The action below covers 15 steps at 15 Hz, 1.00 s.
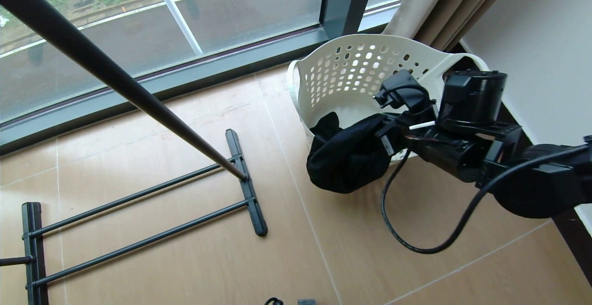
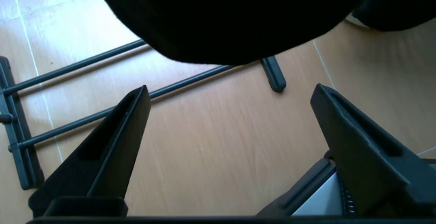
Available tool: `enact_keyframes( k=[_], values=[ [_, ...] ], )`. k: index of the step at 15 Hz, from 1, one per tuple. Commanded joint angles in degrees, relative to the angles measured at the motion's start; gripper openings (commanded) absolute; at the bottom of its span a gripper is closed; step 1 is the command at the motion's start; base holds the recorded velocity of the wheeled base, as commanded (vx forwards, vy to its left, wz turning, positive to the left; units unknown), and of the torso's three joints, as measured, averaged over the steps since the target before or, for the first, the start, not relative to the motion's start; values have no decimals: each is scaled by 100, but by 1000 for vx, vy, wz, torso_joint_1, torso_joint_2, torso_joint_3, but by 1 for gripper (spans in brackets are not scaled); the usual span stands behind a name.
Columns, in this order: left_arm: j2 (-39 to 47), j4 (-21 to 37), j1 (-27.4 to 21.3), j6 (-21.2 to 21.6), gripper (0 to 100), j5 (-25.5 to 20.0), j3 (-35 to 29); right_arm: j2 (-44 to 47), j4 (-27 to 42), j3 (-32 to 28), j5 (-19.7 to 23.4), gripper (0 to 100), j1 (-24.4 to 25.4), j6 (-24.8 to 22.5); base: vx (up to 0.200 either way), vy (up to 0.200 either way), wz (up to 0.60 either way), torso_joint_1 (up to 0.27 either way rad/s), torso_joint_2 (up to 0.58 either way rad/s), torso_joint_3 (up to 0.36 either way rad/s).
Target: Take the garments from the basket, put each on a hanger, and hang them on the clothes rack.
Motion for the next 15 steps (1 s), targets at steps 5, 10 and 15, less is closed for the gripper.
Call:
enact_keyframes(
  k=[5,10,15],
  values=[
    [5,-1,2,6,100,-3,3,-2552,-63,1665,45,0,799,817,0,0,0,0,0,0],
    [5,-1,2,-12,100,-3,-6,-3141,-71,2113,28,0,1124,834,0,0,0,0,0,0],
    [5,-1,2,-21,100,-3,-6,-3124,-71,2148,1,0,1124,834,0,0,0,0,2,54]
  ],
)
